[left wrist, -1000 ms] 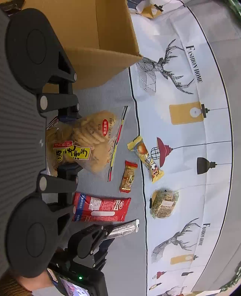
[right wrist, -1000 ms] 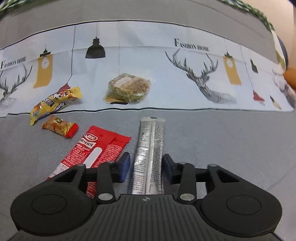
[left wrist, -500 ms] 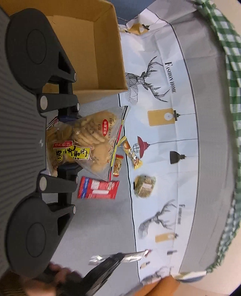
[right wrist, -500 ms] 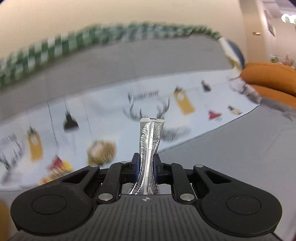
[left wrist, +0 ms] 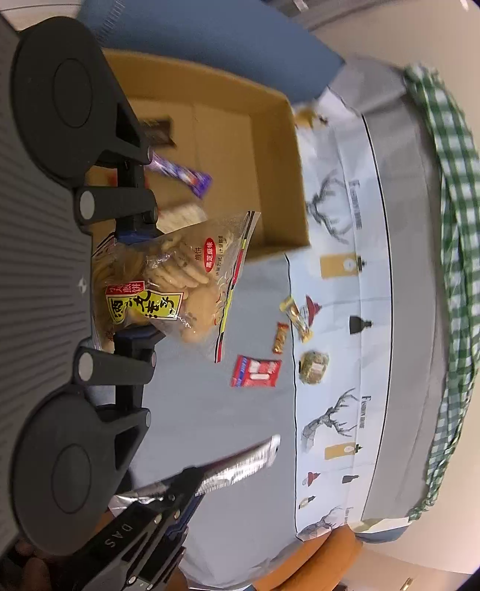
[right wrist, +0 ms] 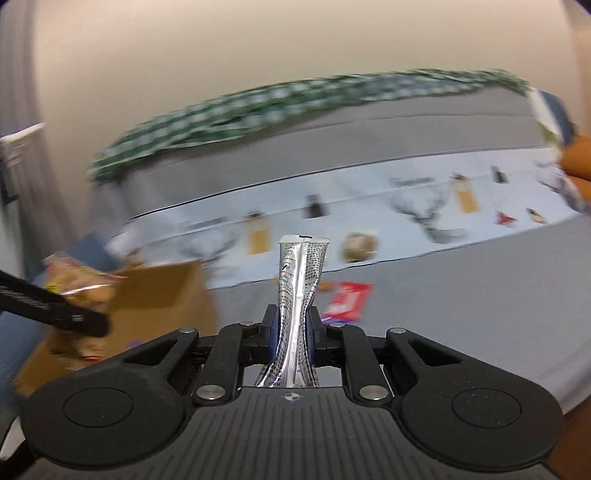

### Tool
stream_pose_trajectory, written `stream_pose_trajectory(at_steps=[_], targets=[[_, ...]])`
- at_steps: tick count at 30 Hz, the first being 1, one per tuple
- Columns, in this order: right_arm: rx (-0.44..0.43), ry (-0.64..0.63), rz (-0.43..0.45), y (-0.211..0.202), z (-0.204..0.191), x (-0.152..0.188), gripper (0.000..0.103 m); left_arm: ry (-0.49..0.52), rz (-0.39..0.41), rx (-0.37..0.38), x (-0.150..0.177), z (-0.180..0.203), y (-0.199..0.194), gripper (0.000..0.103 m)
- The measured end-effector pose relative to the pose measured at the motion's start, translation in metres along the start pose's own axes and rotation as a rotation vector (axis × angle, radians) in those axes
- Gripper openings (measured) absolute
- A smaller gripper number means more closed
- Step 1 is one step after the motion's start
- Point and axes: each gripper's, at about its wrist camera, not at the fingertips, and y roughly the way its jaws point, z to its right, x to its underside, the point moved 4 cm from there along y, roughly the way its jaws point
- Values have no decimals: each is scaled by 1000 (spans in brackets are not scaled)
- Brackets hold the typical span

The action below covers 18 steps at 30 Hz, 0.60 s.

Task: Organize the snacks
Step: 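Carry the silver pouch and biscuit bag over the box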

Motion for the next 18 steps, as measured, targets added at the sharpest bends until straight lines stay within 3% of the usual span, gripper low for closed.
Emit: stream_pose_trajectory(at_steps=[4,8,18], targets=[[-92,-36,-24,-44,-48,10,15,-31,29,-21,39,-24,-40,45],[-130,-97,-18,-78,-84,20,16,-53,53,-49,73,-41,-67,45],[-191,-217,34,-126,-135,25,16,-99,83,-42,107,-55,-101,45]])
